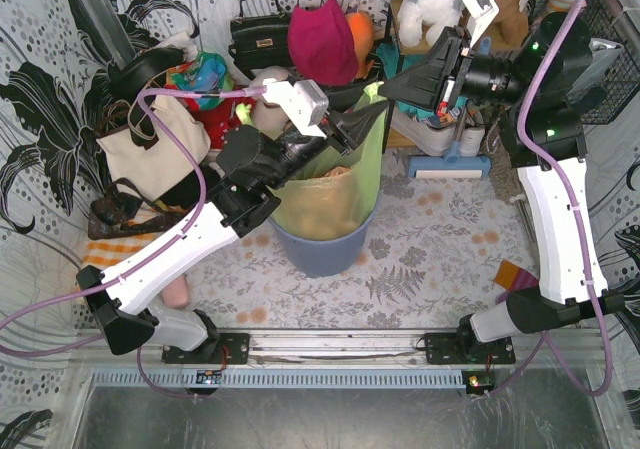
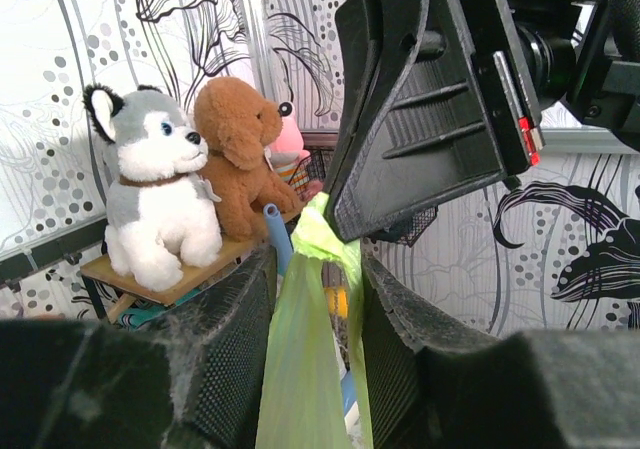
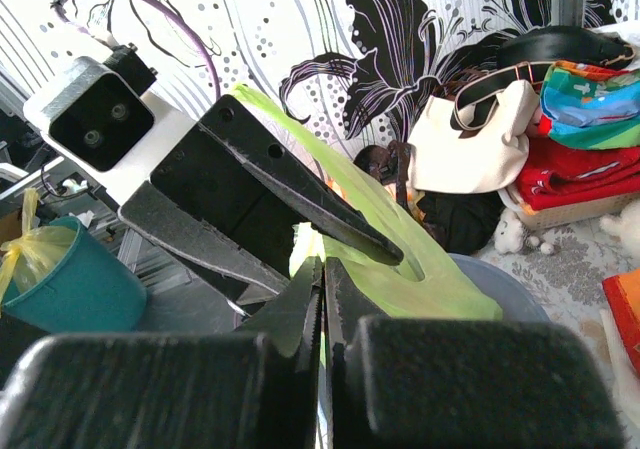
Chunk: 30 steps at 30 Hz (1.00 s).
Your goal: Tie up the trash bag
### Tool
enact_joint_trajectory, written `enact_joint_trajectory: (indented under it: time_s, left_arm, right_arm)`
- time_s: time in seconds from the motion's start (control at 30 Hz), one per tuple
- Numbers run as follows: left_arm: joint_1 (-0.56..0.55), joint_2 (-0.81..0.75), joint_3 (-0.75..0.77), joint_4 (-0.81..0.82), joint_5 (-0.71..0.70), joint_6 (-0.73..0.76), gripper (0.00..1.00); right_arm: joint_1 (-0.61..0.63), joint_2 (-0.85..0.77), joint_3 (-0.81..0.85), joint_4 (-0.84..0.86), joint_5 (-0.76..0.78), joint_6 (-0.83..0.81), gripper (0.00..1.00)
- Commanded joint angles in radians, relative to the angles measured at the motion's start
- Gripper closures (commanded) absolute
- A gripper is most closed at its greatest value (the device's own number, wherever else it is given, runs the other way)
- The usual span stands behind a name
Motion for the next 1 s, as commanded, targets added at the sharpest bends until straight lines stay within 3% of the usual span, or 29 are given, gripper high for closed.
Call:
enact_joint_trajectory:
  time_s: [0.0,0.3,0.43,0.53,0.73,0.97]
  left_arm:
    - [0.006,-0.033,-0.011,0.021,-0.022,-0.019,0.57]
    - [0.009,-0.029,0.006,0.021,0.014,-0.029,0.80]
    - [0.009,-0.028,0.006,0.019,0.025,-0.034,0.85]
    - [0.009,-0.029,0.006,0.018,0.027,-0.034,0.86]
    - [0.009,-0.031,0.009,0.018,0.030,-0.035,0.86]
    - [0.009,-0.022,0.020,0.016,0.037,-0.047,0.87]
  right_arm:
    - [-0.001,-0.022,0.043,0.056,-0.005,-0.009,1.00]
    - [-0.002,-0.035,0.029,0.043,0.007,-0.027,1.00]
    - [-0.002,-0.046,0.029,0.022,0.036,-0.069,0.73]
    - [-0.002,-0.046,0.038,0.020,0.054,-0.077,0.64]
    - [-0.003,-0.018,0.064,0.017,0.043,-0.069,0.70]
    - [-0.002,0.008,0.072,0.010,0.021,-0.070,0.69]
